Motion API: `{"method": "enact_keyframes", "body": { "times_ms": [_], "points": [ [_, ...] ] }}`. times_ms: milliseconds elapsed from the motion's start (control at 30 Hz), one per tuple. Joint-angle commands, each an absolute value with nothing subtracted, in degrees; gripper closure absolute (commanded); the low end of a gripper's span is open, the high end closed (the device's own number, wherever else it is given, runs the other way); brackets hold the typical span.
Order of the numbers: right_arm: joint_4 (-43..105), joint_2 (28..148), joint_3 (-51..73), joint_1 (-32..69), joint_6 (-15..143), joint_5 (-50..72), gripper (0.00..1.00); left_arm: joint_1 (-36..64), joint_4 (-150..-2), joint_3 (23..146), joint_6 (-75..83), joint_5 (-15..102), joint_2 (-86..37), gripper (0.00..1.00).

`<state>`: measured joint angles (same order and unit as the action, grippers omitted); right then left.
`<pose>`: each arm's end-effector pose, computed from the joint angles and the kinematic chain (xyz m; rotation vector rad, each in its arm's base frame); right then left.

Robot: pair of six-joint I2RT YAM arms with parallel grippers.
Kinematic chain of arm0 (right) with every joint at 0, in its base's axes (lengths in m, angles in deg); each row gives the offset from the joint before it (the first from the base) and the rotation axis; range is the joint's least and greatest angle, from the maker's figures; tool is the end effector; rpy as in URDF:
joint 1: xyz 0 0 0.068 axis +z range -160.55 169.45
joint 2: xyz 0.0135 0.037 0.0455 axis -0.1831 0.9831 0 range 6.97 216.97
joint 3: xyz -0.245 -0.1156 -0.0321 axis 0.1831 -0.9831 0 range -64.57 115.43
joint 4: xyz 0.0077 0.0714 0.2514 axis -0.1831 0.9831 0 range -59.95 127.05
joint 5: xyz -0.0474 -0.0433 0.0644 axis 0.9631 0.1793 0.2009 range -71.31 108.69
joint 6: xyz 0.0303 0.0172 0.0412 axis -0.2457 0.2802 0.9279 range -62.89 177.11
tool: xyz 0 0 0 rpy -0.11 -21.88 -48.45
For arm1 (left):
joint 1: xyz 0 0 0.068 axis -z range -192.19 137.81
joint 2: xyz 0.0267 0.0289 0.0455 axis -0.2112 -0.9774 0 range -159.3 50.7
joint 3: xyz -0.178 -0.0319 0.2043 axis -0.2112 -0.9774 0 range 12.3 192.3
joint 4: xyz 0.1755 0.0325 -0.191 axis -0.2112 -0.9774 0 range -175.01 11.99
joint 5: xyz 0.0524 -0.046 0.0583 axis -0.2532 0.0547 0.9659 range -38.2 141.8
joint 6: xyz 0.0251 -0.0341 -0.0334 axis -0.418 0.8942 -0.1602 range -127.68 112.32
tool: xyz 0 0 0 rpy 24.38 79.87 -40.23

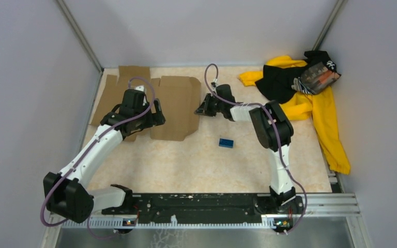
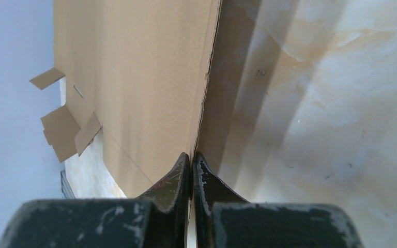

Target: Fold the paper box

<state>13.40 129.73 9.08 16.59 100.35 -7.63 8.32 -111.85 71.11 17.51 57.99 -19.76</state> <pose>0.4004 0.2229 0.1327 0.0298 2.3214 1.1685 0.2452 -0.0876 0.2937 -0.1494 2.3692 -0.2588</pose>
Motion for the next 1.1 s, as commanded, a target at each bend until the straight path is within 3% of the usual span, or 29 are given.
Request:
{"method": "enact_keyframes", "body": {
  "times_ms": [0, 267, 500, 833, 1067],
  "points": [
    [24.66, 118.66, 13.3, 17.22, 90.19, -4.07, 1.0, 8.51, -110.21, 70.62, 16.89, 54.59, -16.93, 0.02],
    [56.66, 97.66, 17.19, 16.1, 71.29, 5.29, 1.0, 8.53, -109.51, 70.02, 16.53, 52.12, -11.4, 0.02],
    [73.57, 93.97, 24.47, 15.64, 58.62, 12.41, 1.0, 8.52, -111.19, 67.79, 17.47, 52.97, -1.68, 0.02],
    [72.28, 100.52, 29.6, 16.73, 44.84, 23.03, 1.0, 8.51, -119.17, 75.97, 14.69, 59.53, -2.15, 0.02],
    [58.8, 104.3, 28.98, 19.56, 32.68, 26.1, 1.0, 8.55, -118.0, 75.68, 12.83, 65.33, -4.19, 0.02]
  ]
}}
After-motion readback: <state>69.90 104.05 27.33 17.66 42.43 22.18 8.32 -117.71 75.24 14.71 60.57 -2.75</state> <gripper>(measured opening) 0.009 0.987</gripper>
